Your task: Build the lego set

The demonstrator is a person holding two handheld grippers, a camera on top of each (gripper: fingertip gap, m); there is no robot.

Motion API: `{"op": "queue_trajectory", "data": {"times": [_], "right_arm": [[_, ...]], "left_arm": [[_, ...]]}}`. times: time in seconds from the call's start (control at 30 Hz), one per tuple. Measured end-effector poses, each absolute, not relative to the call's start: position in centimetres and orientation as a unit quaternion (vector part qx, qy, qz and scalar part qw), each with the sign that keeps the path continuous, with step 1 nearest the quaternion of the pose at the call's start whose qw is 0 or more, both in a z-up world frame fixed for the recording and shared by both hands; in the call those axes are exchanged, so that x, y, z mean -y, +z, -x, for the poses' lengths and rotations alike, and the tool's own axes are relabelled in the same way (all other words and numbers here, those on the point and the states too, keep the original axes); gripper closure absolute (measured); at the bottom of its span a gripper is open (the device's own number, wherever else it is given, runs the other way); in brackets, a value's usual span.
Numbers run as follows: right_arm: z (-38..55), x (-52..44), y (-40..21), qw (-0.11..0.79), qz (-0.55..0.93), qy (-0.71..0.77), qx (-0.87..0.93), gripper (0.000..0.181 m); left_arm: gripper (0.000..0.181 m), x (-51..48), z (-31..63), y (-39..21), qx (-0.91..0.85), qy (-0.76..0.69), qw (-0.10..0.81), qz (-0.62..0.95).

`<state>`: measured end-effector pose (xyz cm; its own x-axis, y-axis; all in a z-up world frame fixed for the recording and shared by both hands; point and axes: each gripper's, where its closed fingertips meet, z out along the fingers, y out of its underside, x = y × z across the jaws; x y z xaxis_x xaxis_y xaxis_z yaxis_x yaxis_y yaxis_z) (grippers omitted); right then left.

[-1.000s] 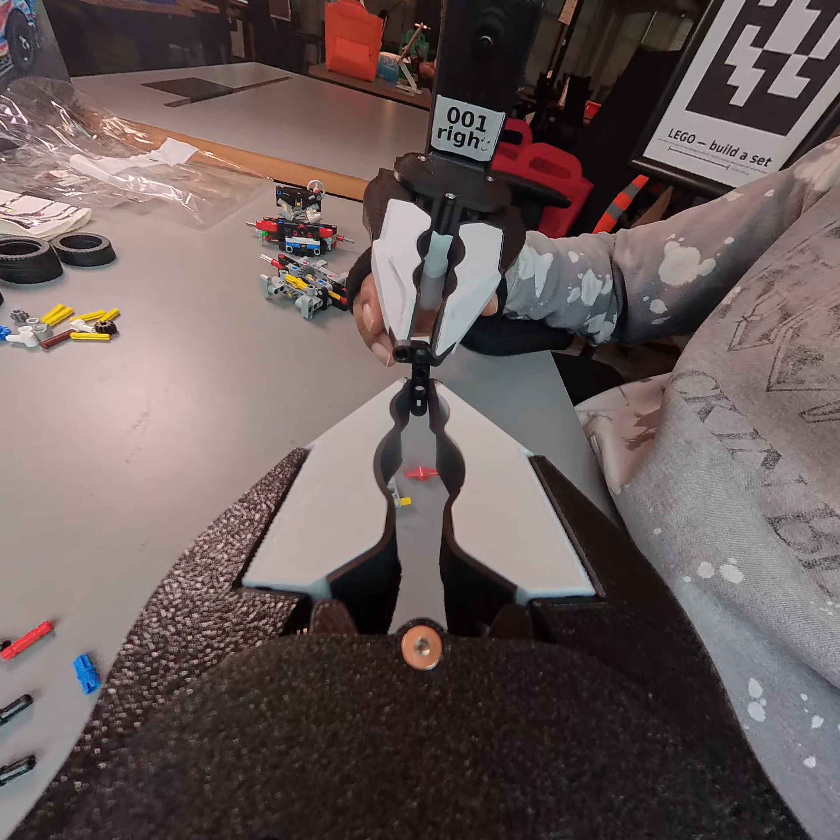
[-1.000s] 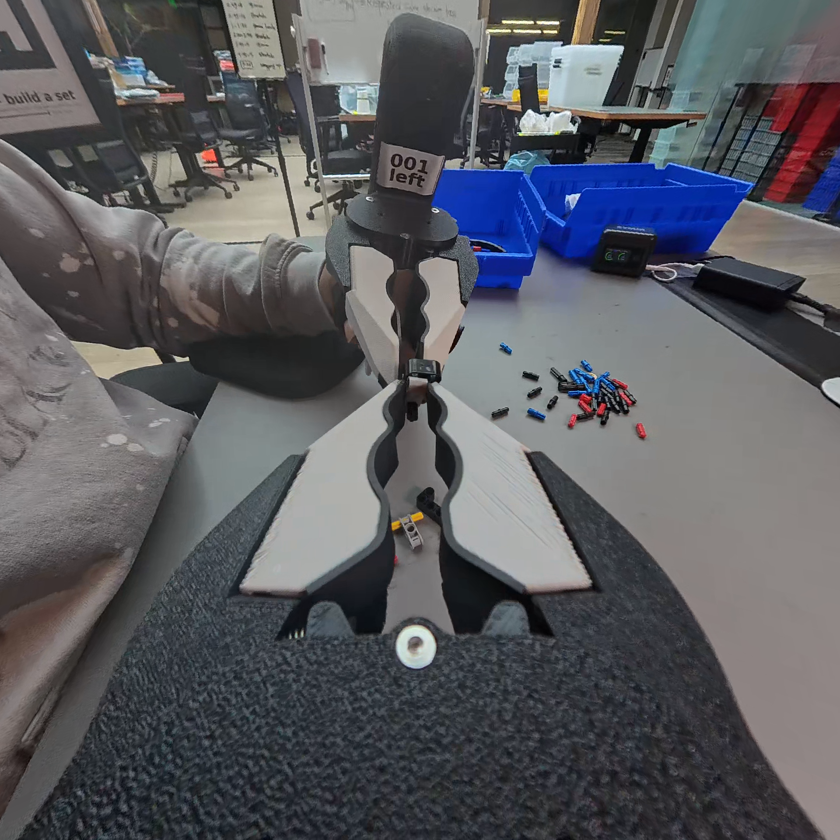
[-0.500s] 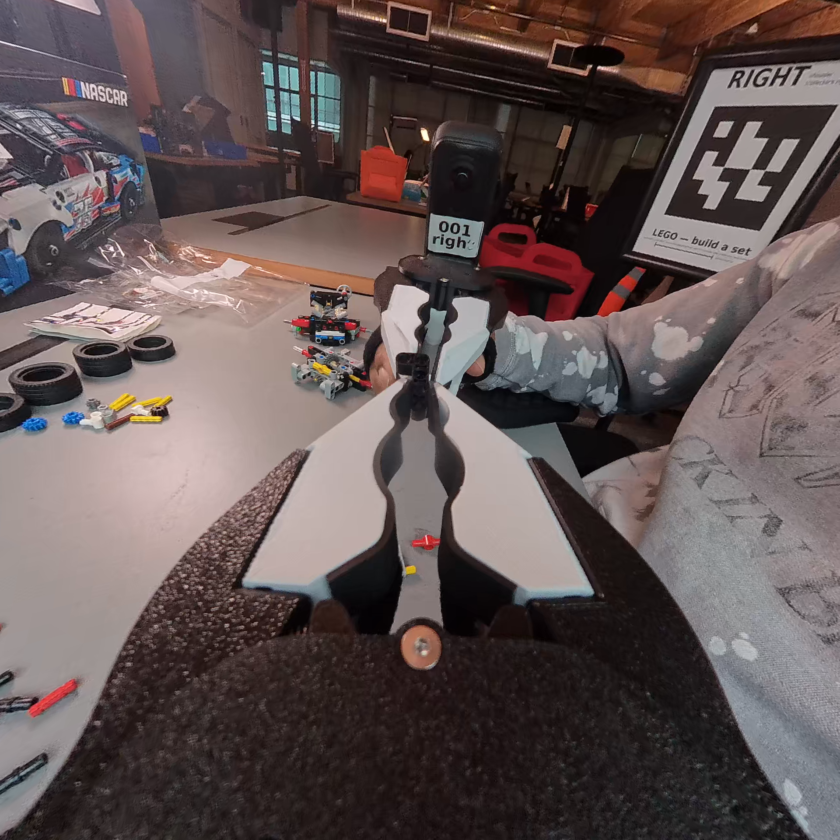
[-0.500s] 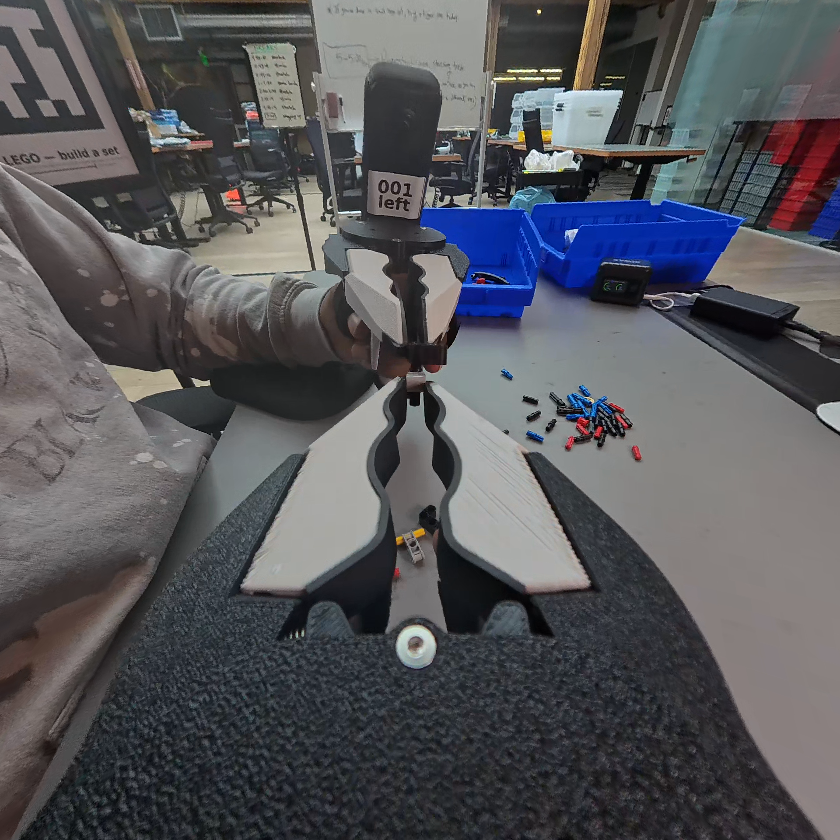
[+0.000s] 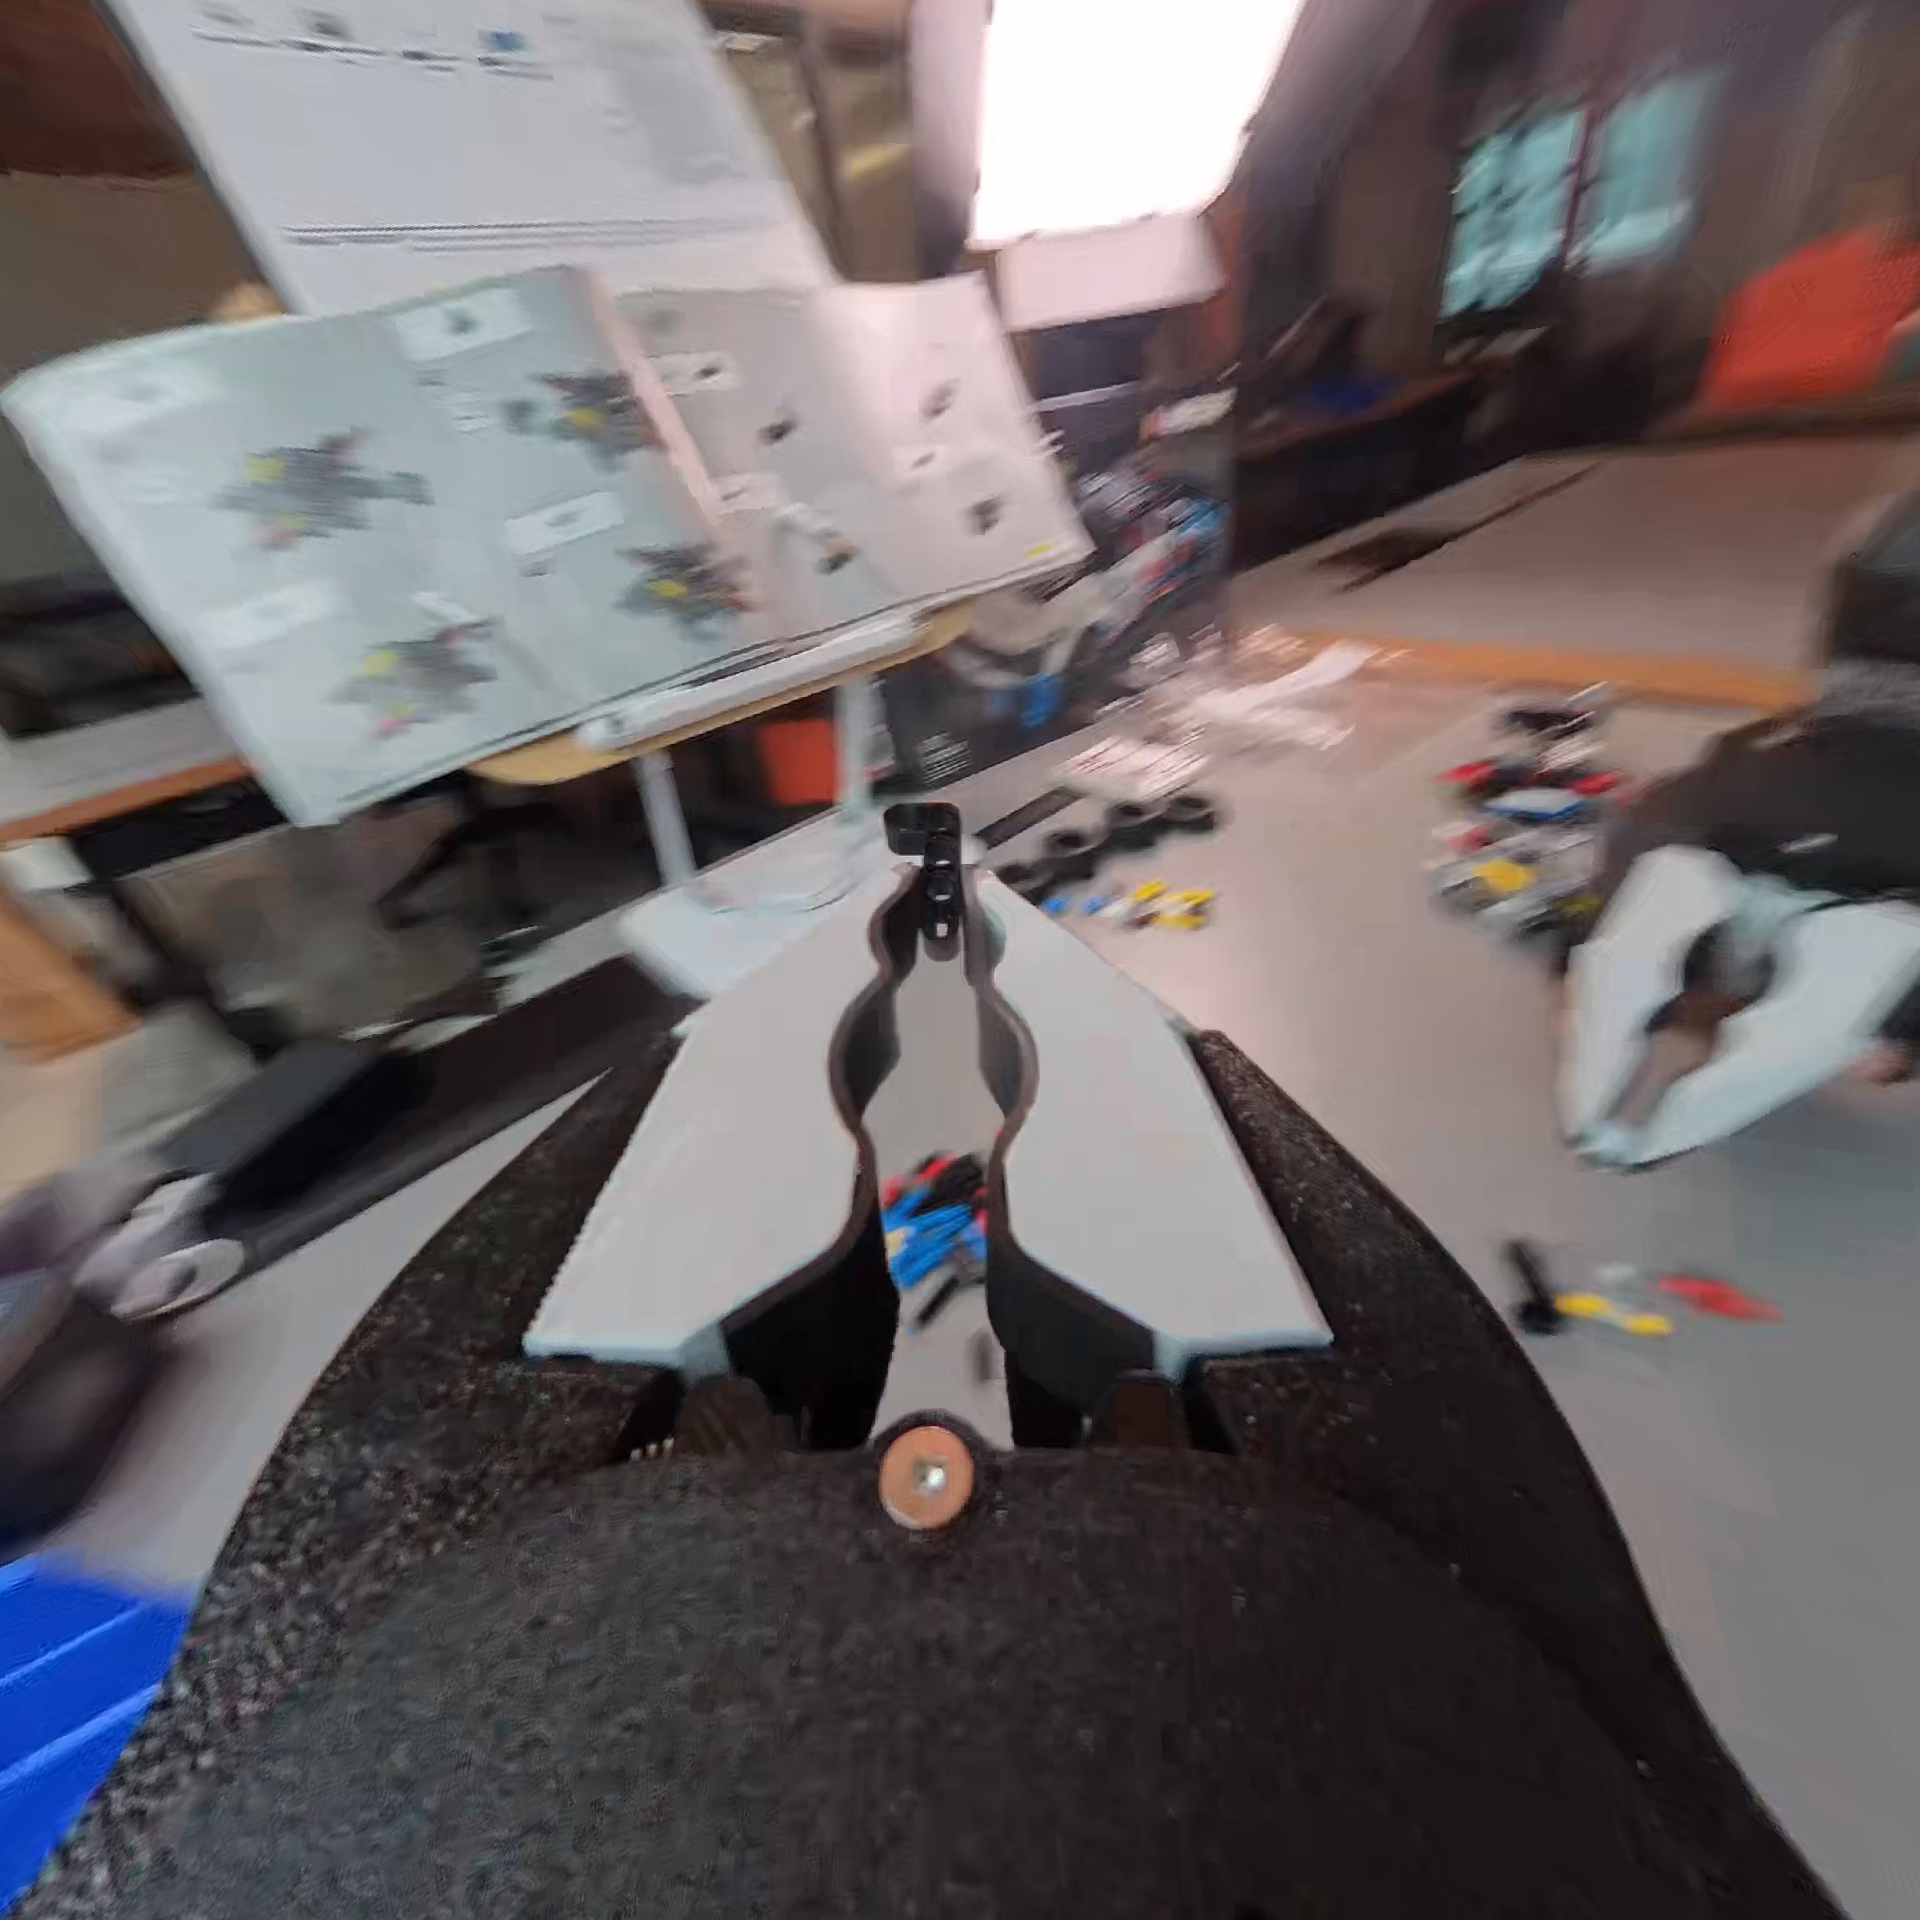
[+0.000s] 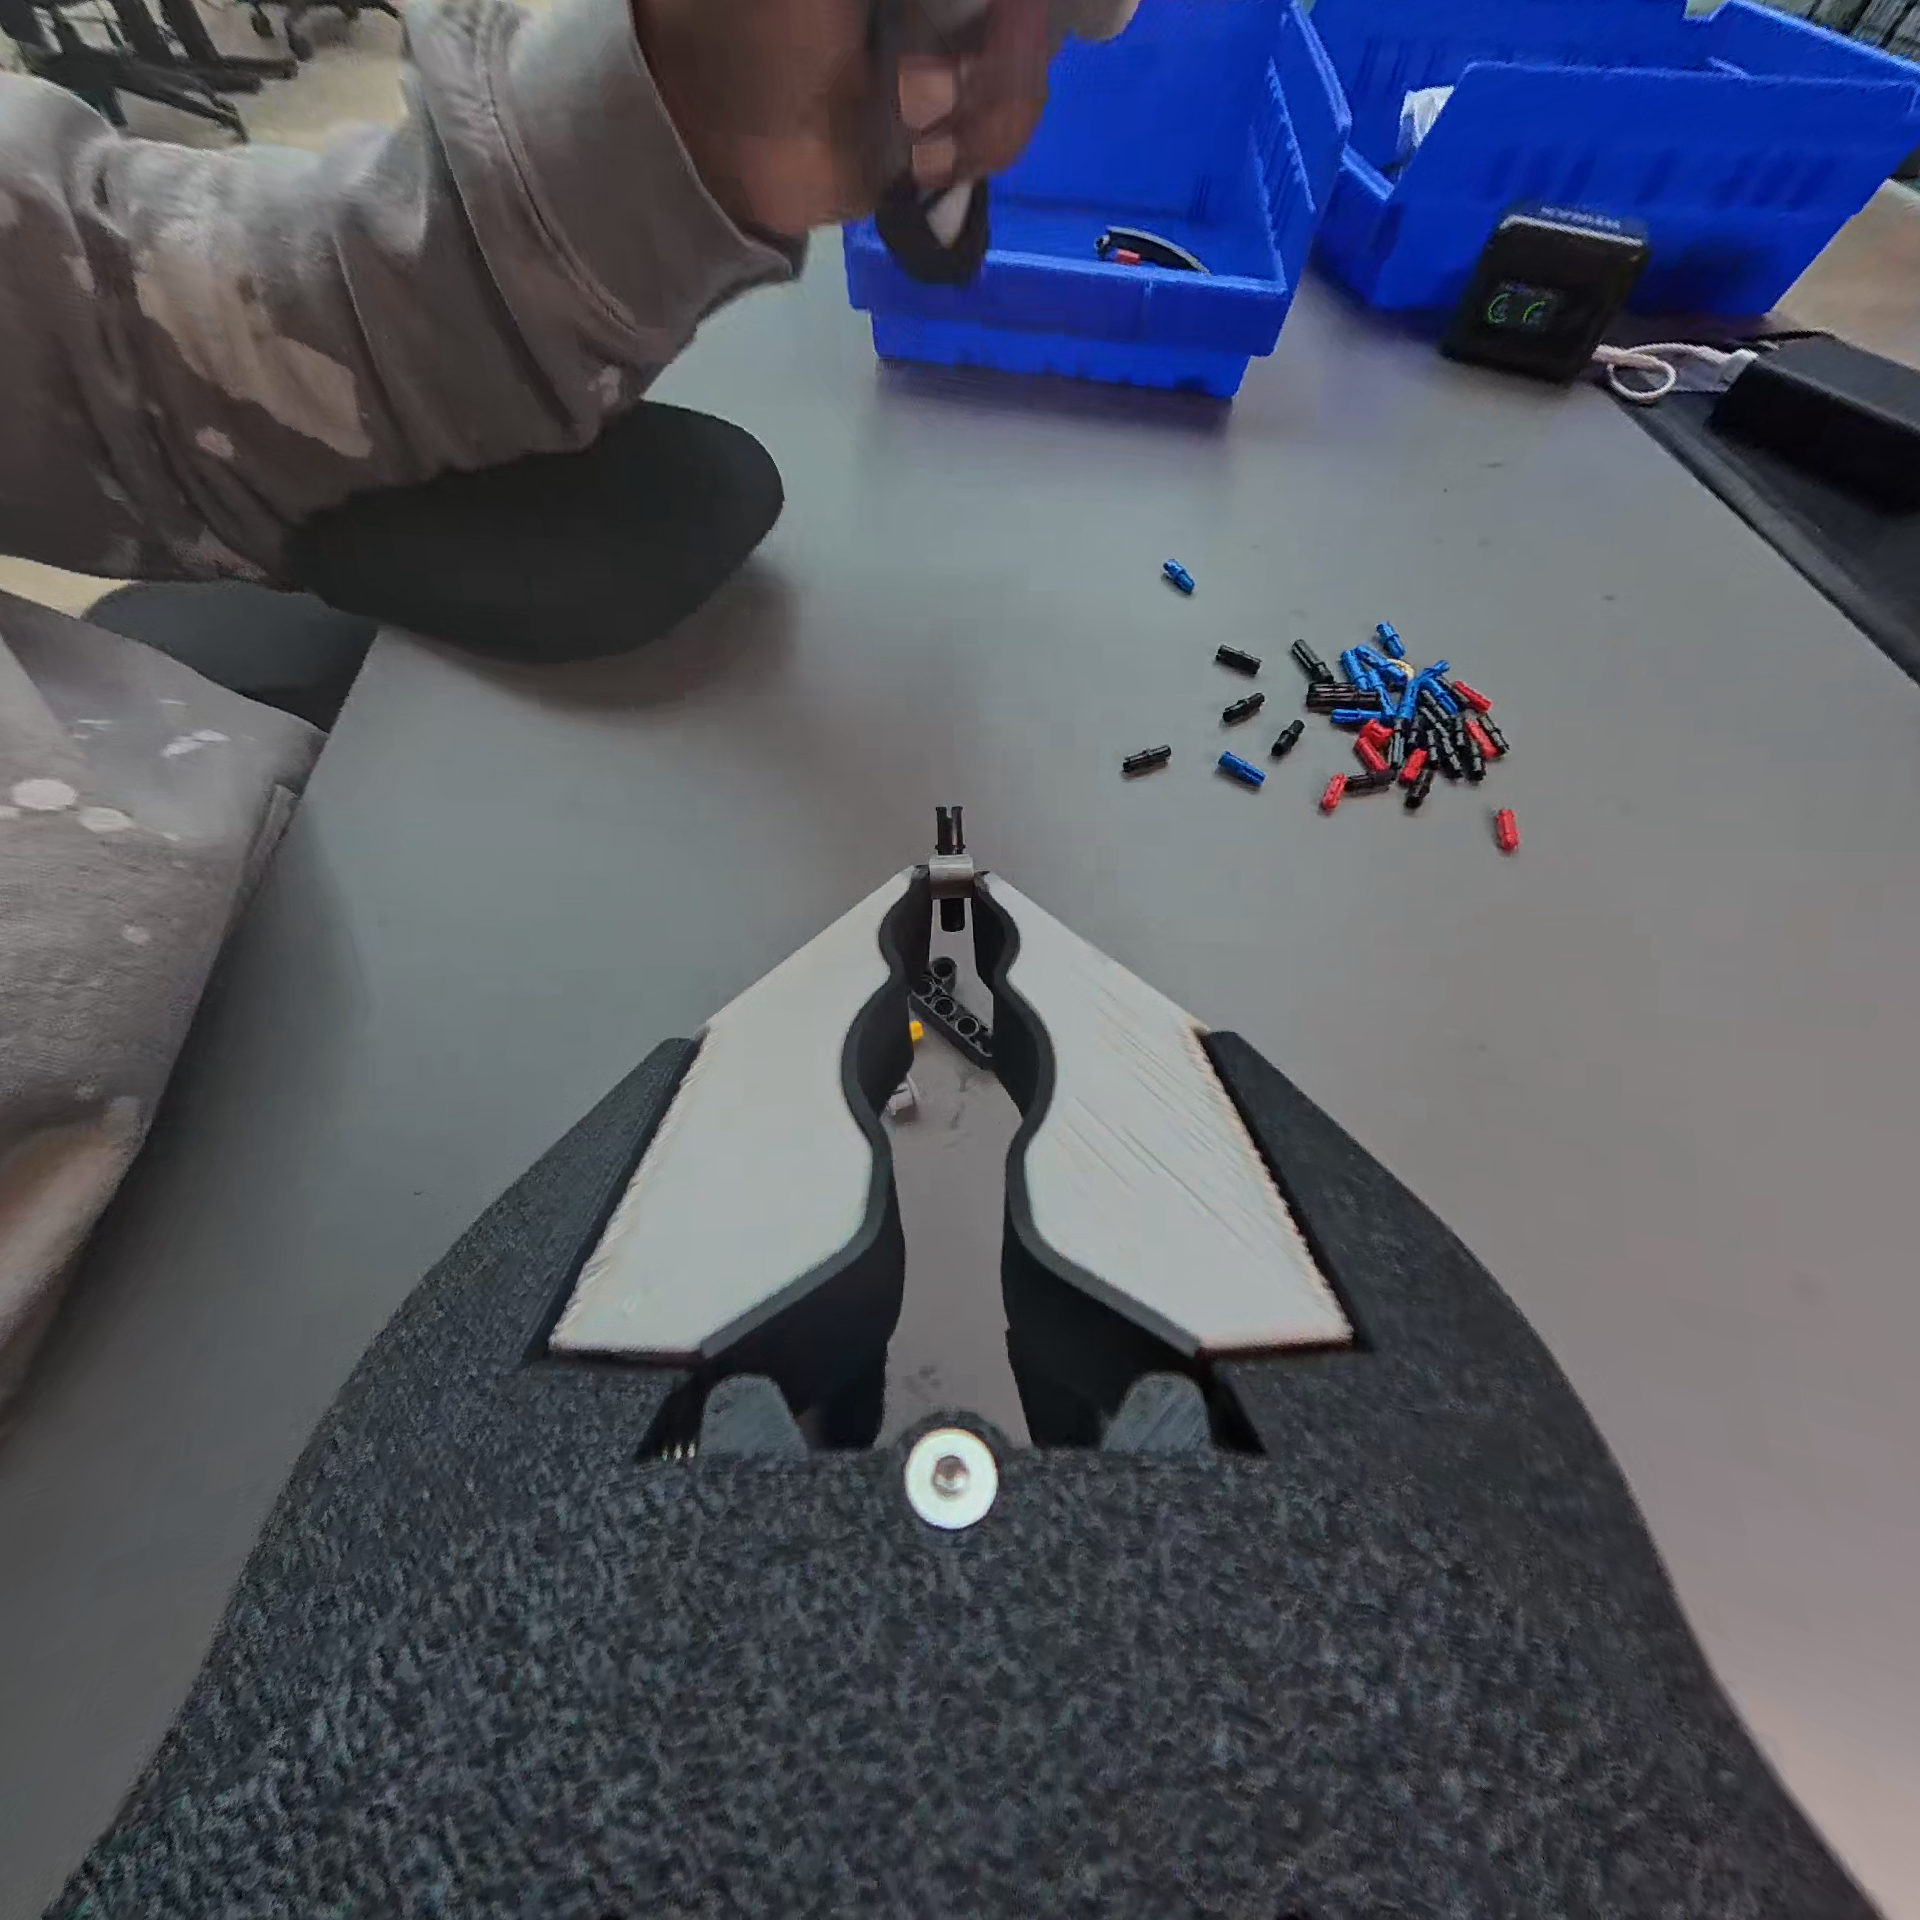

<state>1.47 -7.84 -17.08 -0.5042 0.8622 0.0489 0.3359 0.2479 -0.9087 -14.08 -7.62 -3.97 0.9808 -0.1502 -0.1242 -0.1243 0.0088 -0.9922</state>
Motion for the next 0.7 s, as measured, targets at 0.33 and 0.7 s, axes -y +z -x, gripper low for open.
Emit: {"op": "queue_trajectory", "data": {"times": [0.33,0.7], "right_arm": [[-1.8,6.9,-16.9,0.299,0.416,0.470,0.719,0.175],[-1.0,6.1,-15.2,0.493,0.320,0.325,0.741,0.175]], "left_arm": [[0.168,18.4,35.4,-10.5,0.141,0.357,0.377,0.843],[0.147,7.3,8.3,-8.3,-0.162,-0.189,0.597,0.763]]}}
